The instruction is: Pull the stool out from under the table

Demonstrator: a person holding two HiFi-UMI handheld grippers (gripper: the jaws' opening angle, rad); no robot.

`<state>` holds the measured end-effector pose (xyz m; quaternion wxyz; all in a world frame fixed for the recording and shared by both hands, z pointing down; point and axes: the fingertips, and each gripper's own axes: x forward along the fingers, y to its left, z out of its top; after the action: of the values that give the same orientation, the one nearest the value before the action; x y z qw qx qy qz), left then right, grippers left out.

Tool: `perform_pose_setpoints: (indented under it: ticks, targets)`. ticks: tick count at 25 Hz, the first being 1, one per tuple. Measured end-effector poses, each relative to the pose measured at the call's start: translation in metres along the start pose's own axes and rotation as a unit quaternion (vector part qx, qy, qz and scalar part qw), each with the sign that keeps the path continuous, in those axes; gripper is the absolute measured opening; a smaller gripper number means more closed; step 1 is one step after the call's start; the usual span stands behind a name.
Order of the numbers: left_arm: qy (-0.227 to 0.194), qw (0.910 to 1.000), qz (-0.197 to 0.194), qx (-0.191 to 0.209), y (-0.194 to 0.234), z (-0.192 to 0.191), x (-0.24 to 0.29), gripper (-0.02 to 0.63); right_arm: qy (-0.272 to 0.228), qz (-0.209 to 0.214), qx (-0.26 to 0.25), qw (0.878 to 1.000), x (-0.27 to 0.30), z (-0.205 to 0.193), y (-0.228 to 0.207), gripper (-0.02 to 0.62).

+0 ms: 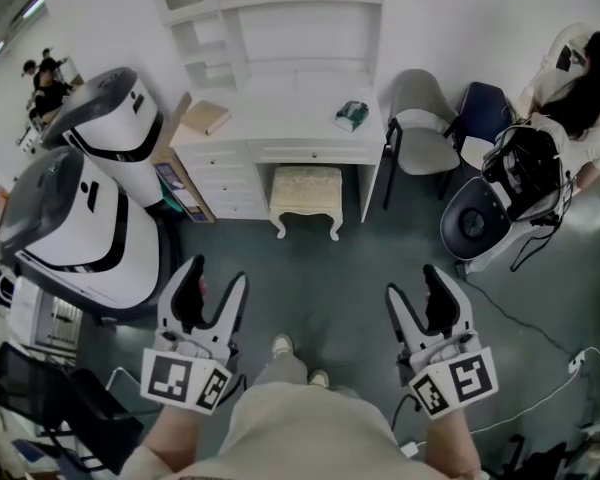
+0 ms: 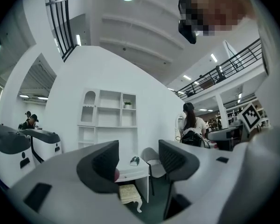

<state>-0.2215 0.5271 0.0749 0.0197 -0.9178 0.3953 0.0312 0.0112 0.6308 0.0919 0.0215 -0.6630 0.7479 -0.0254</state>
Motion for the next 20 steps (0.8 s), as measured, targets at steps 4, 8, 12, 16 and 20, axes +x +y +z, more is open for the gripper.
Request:
perform_pose_setpoints:
  ticks: [4, 8, 12, 16, 20]
  targets:
    - [0.001, 0.9999, 0.002, 0.012, -0.001, -0.004, 0.008, 0.262, 0.0, -0.006, -0.004, 1.0, 0.004, -0.001, -0.011, 0.262]
    - [0.005, 0.9998, -0.002, 0.022, -0.001, -0.013, 0.02, 0.262, 0.003, -0.011, -0.004, 1.0, 0.011, -0.008, -0.02, 0.262]
    - [0.012, 0.9997, -0.004, 0.02, 0.006, -0.026, 0.036, 0.262, 0.009, -0.013, -0.005, 1.0, 0.025, -0.017, -0.028, 0.262]
    - [0.016, 0.9996, -0.006, 0.022, 0.016, -0.035, 0.058, 0.262, 0.019, -0.014, 0.001, 1.0, 0.048, -0.026, -0.038, 0.262]
    - [0.025, 0.9993, -0.001, 0.027, 0.036, -0.048, 0.085, 0.262, 0.031, -0.014, 0.014, 0.999, 0.078, -0.037, -0.049, 0.262]
